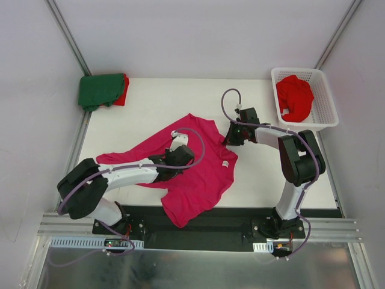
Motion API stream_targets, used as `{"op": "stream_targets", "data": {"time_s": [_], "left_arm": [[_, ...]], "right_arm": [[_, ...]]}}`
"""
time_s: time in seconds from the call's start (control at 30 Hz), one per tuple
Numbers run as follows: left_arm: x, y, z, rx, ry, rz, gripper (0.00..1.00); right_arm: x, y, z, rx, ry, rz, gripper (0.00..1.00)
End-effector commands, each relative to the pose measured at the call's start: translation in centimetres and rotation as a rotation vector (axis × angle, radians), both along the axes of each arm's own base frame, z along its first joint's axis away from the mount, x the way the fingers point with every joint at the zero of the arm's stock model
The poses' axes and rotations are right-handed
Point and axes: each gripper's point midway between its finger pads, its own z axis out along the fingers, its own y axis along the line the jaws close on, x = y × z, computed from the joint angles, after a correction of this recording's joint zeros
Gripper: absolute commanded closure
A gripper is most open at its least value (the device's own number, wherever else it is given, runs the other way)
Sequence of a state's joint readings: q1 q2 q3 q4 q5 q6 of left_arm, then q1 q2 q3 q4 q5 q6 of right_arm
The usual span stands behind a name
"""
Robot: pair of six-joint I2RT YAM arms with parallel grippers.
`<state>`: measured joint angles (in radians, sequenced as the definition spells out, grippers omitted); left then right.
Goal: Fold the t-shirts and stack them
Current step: Flatten out the tshirt
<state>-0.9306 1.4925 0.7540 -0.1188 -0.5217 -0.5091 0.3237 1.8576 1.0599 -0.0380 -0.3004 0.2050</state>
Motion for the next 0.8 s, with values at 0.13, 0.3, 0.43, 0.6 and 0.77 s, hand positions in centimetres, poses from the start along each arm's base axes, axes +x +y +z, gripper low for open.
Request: {"op": "stream_targets", "data": {"time_s": [0.13,0.3,0.43,0.6,0.77], "left_arm": [[1.9,2.3,9.2,0.011,-0.18,0.002,0.92],[2.6,4.5,13.2,-0.027,-0.244,0.042,0.92],[2.9,6.9,16.0,-0.017,-0.294,0.072,0.92],[3.1,9.6,18.7,-0.007,-0.346,0.117,0.92],[3.2,11.8,21.1,0.015,-0.396,0.154,0.92]], "right_arm": [[-0.2,-0.5,1.2,-0.011,-0.019,0.005,0.99],[-0.4,-0.6,1.3,-0.019,-0.021,0.006,0.99],[-0.2,-1.4,3.3,-0.044,-0.067,-0.002,0.99],[-0.4,-2.8,7.1,-0.112,-0.151,0.001,0.99],[-0.9,-4.6,12.0,-0.177,-0.26,-0.024,0.99]]}}
